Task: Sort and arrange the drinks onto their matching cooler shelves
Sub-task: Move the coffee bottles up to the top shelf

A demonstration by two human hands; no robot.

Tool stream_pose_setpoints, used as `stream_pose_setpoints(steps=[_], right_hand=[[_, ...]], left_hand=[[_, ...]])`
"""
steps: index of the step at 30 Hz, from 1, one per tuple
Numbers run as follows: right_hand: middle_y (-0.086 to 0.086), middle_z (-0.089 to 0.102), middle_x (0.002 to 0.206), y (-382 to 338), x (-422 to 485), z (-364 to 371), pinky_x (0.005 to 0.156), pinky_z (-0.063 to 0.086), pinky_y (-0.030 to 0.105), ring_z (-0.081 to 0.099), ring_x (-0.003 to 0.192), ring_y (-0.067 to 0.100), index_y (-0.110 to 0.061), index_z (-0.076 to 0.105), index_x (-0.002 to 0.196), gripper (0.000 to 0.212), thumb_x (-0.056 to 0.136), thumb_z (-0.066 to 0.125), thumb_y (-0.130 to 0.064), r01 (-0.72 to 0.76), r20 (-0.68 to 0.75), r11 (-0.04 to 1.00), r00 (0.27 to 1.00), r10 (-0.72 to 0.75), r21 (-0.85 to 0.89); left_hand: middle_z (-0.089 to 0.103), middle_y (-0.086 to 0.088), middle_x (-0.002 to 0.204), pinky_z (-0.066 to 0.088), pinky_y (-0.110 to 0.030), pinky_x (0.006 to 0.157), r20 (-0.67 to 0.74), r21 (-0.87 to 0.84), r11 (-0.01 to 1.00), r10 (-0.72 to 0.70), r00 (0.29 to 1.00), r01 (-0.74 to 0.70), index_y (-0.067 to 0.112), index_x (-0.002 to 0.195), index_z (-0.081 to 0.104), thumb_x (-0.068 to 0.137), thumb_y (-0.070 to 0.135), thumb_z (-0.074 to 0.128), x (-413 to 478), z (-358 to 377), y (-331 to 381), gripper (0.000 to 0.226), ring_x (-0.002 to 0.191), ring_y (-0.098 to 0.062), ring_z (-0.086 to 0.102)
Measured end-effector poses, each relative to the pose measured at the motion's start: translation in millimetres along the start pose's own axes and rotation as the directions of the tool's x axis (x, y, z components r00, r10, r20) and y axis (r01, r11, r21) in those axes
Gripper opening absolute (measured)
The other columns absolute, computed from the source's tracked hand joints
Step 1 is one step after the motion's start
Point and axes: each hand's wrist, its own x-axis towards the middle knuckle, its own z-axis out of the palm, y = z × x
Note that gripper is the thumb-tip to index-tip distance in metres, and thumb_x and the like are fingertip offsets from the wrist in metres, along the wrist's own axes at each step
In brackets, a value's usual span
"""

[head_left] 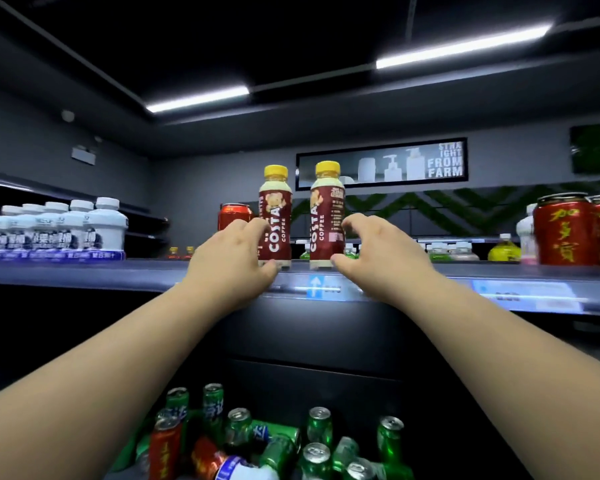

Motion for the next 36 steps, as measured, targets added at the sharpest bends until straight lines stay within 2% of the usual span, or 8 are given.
stream_pose_setpoints(steps=[4,8,12,17,22,28,32,36], right_hand=[[0.002,0.061,0.124,-14,19,14,0.084,0.051,0.043,0.061,0.107,0.028,-0.025,0.033,0.139,0.069,0.086,0.065,-0.056,-0.067,-0.063,0.997,0.996,0.069,0.042],[0.005,0.061,0.126,-17,32,23,0.090,0.053,0.049,0.063,0.107,0.030,-0.024,0.013,0.151,0.094,0.083,0.068,-0.059,-0.140,-0.006,0.986,0.990,0.141,0.089],[0.002,0.061,0.123,-10,34,24,0.090,0.053,0.049,0.063,0.105,0.027,-0.021,0.025,0.140,0.078,0.084,0.068,-0.054,-0.169,-0.004,0.975,0.985,0.172,0.143],[-0.006,0.063,0.113,-5,35,28,0.087,0.053,0.048,0.063,0.100,0.020,-0.027,0.037,0.126,0.064,0.080,0.066,-0.062,-0.185,-0.002,0.969,0.982,0.187,0.163],[-0.001,0.063,0.117,-7,34,32,0.086,0.052,0.047,0.063,0.102,0.027,-0.025,0.038,0.124,0.065,0.080,0.064,-0.065,-0.186,0.002,0.979,0.982,0.187,0.087],[-0.004,0.064,0.120,-9,27,22,0.090,0.052,0.047,0.063,0.108,0.027,-0.030,0.040,0.131,0.062,0.082,0.065,-0.059,-0.161,-0.066,0.978,0.983,0.171,0.136],[-0.007,0.066,0.122,10,11,-4,0.091,0.052,0.045,0.063,0.110,0.025,-0.035,0.032,0.144,0.071,0.084,0.065,-0.057,-0.129,-0.171,0.984,0.974,0.149,0.121],[-0.009,0.067,0.116,49,-6,-49,0.088,0.054,0.043,0.064,0.105,0.020,-0.035,0.036,0.143,0.069,0.084,0.066,-0.056,-0.145,-0.229,0.982,0.959,0.169,0.118]], left_hand=[[0.046,-0.006,0.134,0.046,-0.045,0.092,0.008,-0.150,0.988,-0.032,0.999,0.032,0.028,0.147,0.025,0.088,0.044,0.062,22,22,-2,0.071,0.117,-0.030,0.052],[0.043,-0.014,0.136,0.044,-0.048,0.096,-0.019,-0.352,0.933,-0.085,0.996,0.073,0.028,0.149,0.015,0.089,0.036,0.066,35,41,9,0.080,0.118,-0.038,0.052],[0.046,-0.009,0.134,0.045,-0.043,0.092,-0.057,-0.441,0.896,-0.078,0.995,0.045,0.029,0.146,0.014,0.078,0.041,0.075,47,51,14,0.092,0.115,-0.030,0.053],[0.058,-0.002,0.111,0.049,-0.037,0.076,-0.005,-0.443,0.896,-0.035,0.999,0.029,0.031,0.149,0.003,0.086,0.045,0.063,51,59,13,0.088,0.088,-0.024,0.059],[0.059,-0.002,0.131,0.045,-0.034,0.078,-0.032,-0.454,0.891,0.010,0.999,-0.023,0.031,0.153,-0.001,0.090,0.049,0.060,46,61,7,0.089,0.103,-0.023,0.062],[0.058,0.002,0.133,0.049,-0.039,0.090,-0.026,-0.599,0.800,0.030,0.999,-0.039,0.033,0.152,0.005,0.090,0.041,0.065,42,49,22,0.087,0.108,-0.020,0.061],[0.051,0.001,0.141,0.048,-0.041,0.096,-0.070,-0.630,0.772,0.055,0.996,-0.087,0.036,0.154,-0.005,0.092,0.040,0.063,40,38,58,0.093,0.116,-0.019,0.058],[0.054,0.003,0.138,0.050,-0.047,0.096,-0.122,-0.685,0.710,0.108,0.987,-0.163,0.039,0.153,-0.002,0.090,0.042,0.064,42,24,115,0.092,0.113,-0.020,0.060]])
